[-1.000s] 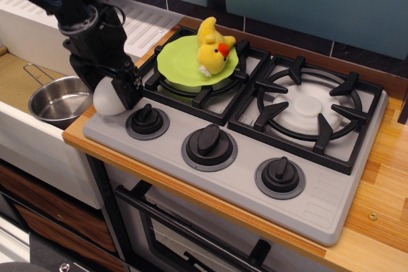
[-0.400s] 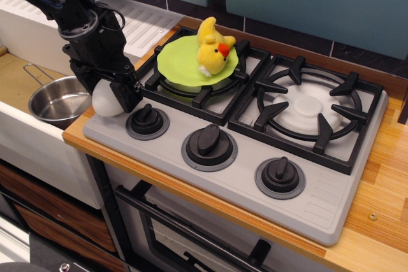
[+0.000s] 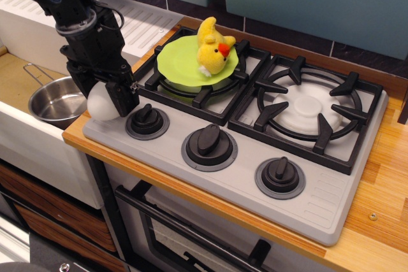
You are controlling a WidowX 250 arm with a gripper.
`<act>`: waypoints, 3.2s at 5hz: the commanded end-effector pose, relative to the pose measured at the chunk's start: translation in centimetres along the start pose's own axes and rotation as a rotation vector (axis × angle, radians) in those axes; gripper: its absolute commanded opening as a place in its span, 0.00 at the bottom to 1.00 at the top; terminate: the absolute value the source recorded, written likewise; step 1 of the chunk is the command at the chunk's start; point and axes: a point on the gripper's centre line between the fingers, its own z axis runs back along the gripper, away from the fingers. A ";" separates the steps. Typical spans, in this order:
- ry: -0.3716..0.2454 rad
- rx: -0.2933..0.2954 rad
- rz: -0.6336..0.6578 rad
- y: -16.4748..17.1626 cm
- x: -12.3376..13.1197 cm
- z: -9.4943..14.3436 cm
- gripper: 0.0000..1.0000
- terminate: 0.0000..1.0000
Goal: Put stuffedduck on plate and egg in pot or pan in sink
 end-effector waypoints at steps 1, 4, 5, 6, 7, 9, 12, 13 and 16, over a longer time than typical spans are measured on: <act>-0.073 0.048 -0.093 2.6 1.7 4.0 0.00 0.00; -0.147 -0.003 -0.228 9.0 2.9 2.3 0.00 0.00; -0.163 -0.017 -0.242 10.3 2.9 1.6 0.00 0.00; -0.172 -0.017 -0.252 11.1 2.9 1.0 0.00 0.00; -0.146 -0.011 -0.236 10.9 3.0 1.1 0.00 0.00; -0.088 0.012 -0.169 8.6 2.7 2.9 1.00 0.00; 0.013 0.044 -0.132 6.7 3.1 8.2 1.00 0.00; 0.042 0.060 -0.117 6.1 3.2 9.8 1.00 0.00; 0.072 0.114 -0.170 4.8 3.4 11.7 1.00 0.00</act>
